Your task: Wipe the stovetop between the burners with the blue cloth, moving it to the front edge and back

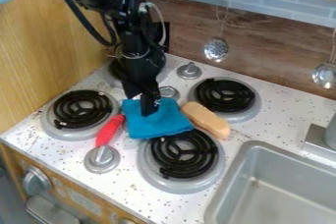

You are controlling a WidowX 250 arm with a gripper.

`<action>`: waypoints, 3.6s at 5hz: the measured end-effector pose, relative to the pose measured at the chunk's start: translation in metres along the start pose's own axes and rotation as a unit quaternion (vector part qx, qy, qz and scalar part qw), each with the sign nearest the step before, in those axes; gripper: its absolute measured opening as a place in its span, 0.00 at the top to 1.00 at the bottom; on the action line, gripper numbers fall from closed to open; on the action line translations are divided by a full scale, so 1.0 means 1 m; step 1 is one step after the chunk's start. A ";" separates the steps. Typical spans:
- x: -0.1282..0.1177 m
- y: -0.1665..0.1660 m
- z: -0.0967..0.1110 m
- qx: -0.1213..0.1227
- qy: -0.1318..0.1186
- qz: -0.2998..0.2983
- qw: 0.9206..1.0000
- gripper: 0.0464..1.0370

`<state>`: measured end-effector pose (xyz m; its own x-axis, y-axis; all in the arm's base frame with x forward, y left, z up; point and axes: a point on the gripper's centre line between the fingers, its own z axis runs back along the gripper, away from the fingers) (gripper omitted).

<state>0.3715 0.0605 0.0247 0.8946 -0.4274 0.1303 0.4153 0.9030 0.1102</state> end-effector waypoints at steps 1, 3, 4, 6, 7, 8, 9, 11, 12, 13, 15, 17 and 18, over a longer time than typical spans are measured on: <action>0.003 -0.009 -0.013 -0.001 0.010 -0.003 1.000 0.03; 0.009 -0.008 -0.028 0.022 0.022 -0.007 1.000 0.09; 0.009 -0.005 -0.034 0.034 0.022 -0.014 0.999 0.35; 0.000 -0.004 -0.036 0.050 0.019 -0.024 0.998 0.51; -0.028 -0.008 -0.032 0.043 0.028 -0.025 0.998 0.54; -0.060 -0.023 -0.032 0.027 0.042 -0.034 0.998 0.71; -0.071 -0.030 -0.026 0.033 0.031 -0.052 0.998 0.85; -0.097 -0.050 -0.020 0.030 0.026 -0.071 0.997 0.90; -0.121 -0.069 -0.024 0.010 0.047 -0.076 0.996 0.90; -0.131 -0.080 -0.022 0.017 0.047 -0.090 0.995 0.90; -0.140 -0.100 -0.022 0.010 0.053 -0.105 0.993 0.90; -0.119 -0.081 -0.023 -0.014 0.076 -0.067 0.995 0.93; -0.074 -0.047 -0.027 -0.001 0.049 -0.027 0.998 0.93</action>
<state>0.2897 0.0510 -0.0165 0.8826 -0.4694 0.0266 0.4640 0.8788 0.1118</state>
